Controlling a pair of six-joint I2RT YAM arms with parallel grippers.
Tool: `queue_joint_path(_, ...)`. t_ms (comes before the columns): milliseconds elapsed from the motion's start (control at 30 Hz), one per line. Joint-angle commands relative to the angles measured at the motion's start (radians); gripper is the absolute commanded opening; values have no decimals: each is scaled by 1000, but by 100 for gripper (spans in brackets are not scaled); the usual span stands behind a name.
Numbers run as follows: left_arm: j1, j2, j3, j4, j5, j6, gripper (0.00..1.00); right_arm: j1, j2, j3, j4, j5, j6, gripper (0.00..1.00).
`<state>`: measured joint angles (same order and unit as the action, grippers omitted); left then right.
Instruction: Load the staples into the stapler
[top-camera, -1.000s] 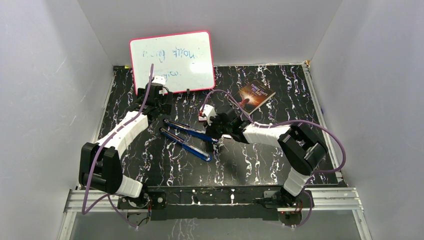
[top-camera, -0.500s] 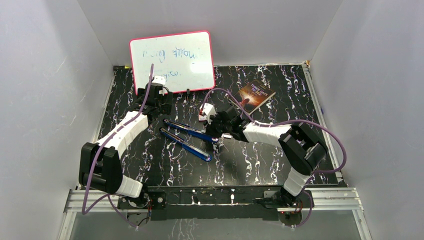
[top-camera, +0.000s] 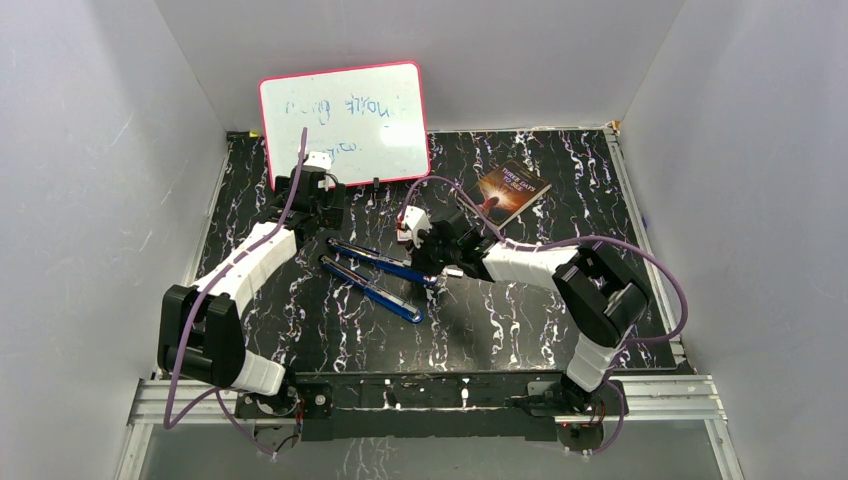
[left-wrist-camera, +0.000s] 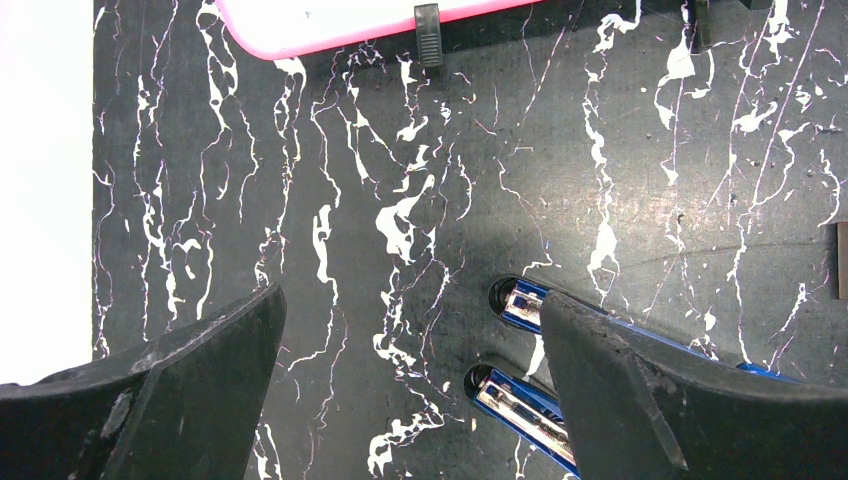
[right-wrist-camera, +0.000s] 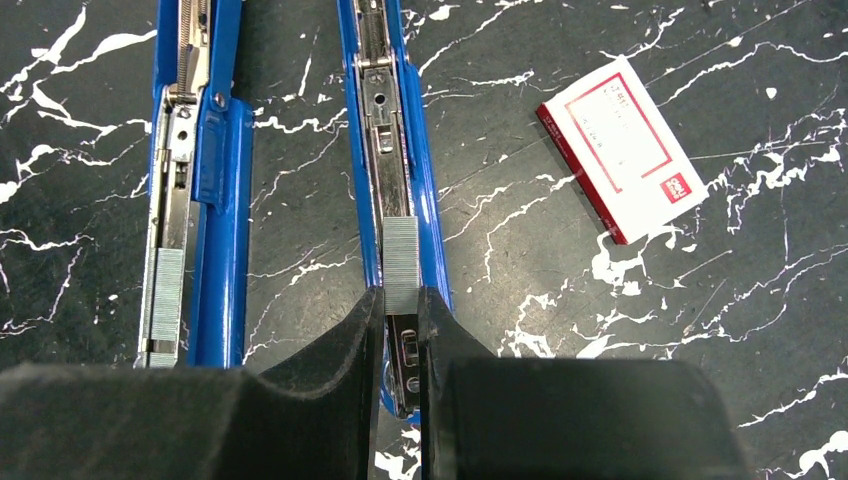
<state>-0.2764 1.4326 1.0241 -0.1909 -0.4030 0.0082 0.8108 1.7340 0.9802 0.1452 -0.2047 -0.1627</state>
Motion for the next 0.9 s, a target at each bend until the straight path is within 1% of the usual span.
queue_joint_path(0, 5, -18, 28, -8, 1, 9, 98, -6, 2, 46, -7, 6, -13, 0)
queue_joint_path(67, 4, -18, 28, -8, 1, 9, 98, -6, 34, 52, -14, 10, -14, 0)
queue_joint_path(500, 4, -19, 28, -8, 3, 9, 98, -6, 44, 69, -62, 1, -15, 0)
queue_joint_path(733, 4, -18, 30, -8, 3, 9, 98, -6, 15, 69, -65, -1, -5, 0)
queue_joint_path(867, 5, -18, 30, -8, 3, 9, 98, -6, -33, 80, -65, -3, -2, 0)
